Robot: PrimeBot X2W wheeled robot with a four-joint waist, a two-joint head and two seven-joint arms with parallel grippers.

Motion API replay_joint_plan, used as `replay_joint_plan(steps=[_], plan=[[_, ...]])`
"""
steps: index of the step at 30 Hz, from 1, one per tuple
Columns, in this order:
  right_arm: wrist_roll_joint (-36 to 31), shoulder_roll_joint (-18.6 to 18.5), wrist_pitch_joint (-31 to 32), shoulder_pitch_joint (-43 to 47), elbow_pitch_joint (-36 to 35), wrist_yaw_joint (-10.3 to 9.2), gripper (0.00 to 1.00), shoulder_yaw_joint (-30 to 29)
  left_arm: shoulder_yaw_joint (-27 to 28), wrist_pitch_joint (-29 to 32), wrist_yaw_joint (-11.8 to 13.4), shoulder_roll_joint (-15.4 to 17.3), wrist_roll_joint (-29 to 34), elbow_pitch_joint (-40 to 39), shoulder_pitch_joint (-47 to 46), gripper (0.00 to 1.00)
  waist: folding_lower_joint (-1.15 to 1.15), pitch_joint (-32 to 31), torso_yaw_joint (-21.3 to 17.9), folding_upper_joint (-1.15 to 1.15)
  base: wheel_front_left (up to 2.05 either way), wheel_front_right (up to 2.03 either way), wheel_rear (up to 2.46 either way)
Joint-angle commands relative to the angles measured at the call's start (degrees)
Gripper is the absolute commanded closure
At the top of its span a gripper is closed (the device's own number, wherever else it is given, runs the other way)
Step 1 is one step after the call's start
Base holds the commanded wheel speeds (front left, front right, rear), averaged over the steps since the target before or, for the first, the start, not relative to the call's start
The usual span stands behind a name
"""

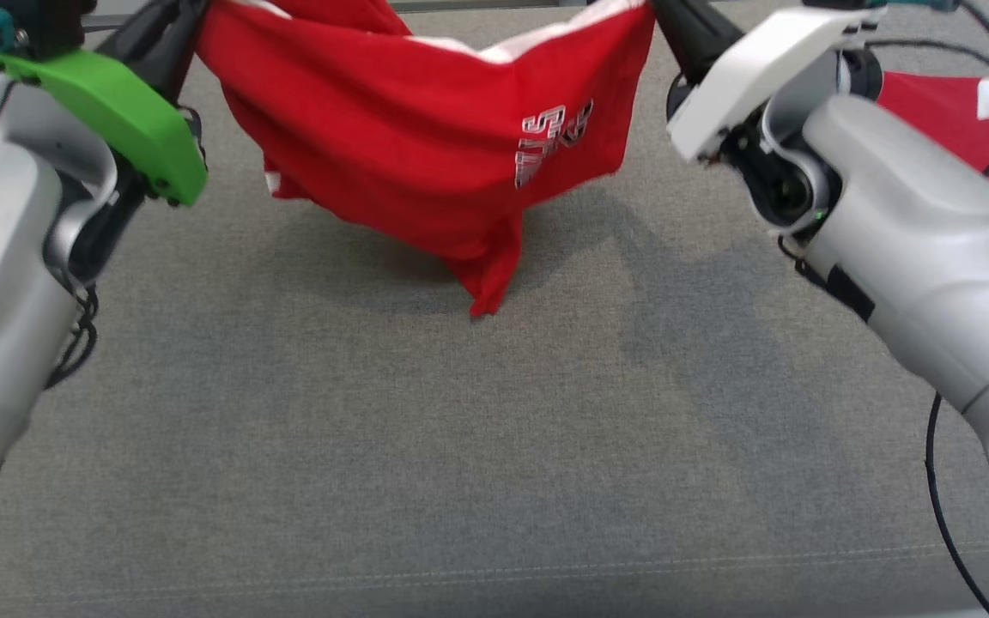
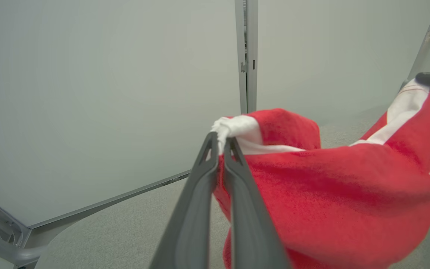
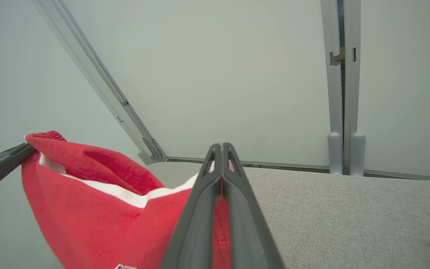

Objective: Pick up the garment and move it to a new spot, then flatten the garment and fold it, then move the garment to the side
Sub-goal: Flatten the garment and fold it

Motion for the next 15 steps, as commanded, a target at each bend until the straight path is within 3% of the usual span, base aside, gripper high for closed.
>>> replay_joint_plan(steps=[1, 7, 15], plan=[[1.1, 0.3, 0.9, -3.1, 1.6, -0.02, 1.00, -0.5, -0.9, 1.1, 0.1, 1.1, -1.0, 0.4, -3.4, 1.00, 0.00, 3.6, -1.3, 0.00, 0.00, 0.00, 0.00], [3.2, 1.8, 2.4, -12.4, 7.0, -0.02, 1.00, -2.4, -2.4, 4.0, 0.1, 2.4, -4.5, 2.8, -13.1, 1.00, 0.00, 7.4, -2.3, 0.00, 0.00, 0.00, 0.00], [2.3, 6.6, 0.5, -26.0, 18.6, -0.01, 1.00, -3.4, -2.4, 5.0, 0.1, 0.6, -8.4, 10.4, -28.1, 1.00, 0.00, 12.1, -3.5, 0.00, 0.00, 0.00, 0.00]])
